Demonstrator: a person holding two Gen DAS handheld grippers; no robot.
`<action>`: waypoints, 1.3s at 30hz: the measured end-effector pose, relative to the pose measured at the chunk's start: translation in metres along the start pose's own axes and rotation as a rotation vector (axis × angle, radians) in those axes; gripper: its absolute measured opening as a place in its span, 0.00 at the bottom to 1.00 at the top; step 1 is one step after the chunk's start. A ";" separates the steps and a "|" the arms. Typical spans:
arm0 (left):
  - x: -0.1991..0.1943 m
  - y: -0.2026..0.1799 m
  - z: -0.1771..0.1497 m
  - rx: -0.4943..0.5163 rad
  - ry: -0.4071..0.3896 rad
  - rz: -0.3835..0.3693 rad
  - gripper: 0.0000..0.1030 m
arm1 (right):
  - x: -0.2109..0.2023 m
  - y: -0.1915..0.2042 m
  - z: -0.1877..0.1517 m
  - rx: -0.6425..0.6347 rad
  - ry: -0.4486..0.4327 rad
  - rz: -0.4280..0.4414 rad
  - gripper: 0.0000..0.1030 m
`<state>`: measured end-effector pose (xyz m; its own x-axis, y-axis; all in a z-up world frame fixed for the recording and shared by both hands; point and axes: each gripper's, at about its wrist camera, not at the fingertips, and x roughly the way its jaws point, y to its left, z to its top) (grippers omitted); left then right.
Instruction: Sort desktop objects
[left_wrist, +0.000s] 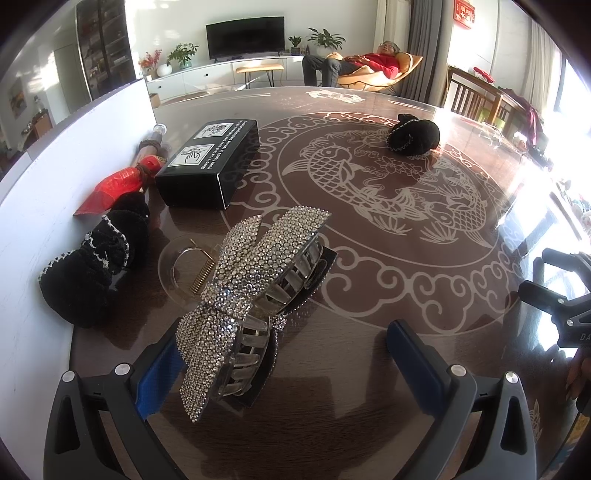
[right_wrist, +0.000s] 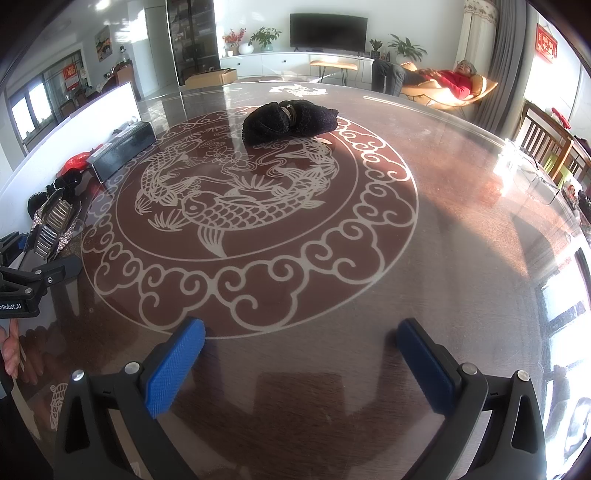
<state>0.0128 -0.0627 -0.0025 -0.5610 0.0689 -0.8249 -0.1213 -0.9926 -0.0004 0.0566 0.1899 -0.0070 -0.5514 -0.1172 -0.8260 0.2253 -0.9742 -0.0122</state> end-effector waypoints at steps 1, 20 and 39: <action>0.000 0.000 0.000 0.000 0.000 0.000 1.00 | 0.000 0.000 0.000 0.000 0.000 0.000 1.00; 0.000 0.000 0.000 0.000 0.000 0.000 1.00 | 0.000 0.000 0.000 0.000 0.000 0.000 1.00; -0.002 0.000 -0.003 -0.016 -0.006 0.018 1.00 | 0.000 0.000 0.000 -0.001 0.000 0.000 1.00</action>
<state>0.0160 -0.0629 -0.0027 -0.5678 0.0515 -0.8216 -0.0977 -0.9952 0.0052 0.0562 0.1900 -0.0069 -0.5512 -0.1174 -0.8261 0.2261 -0.9740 -0.0125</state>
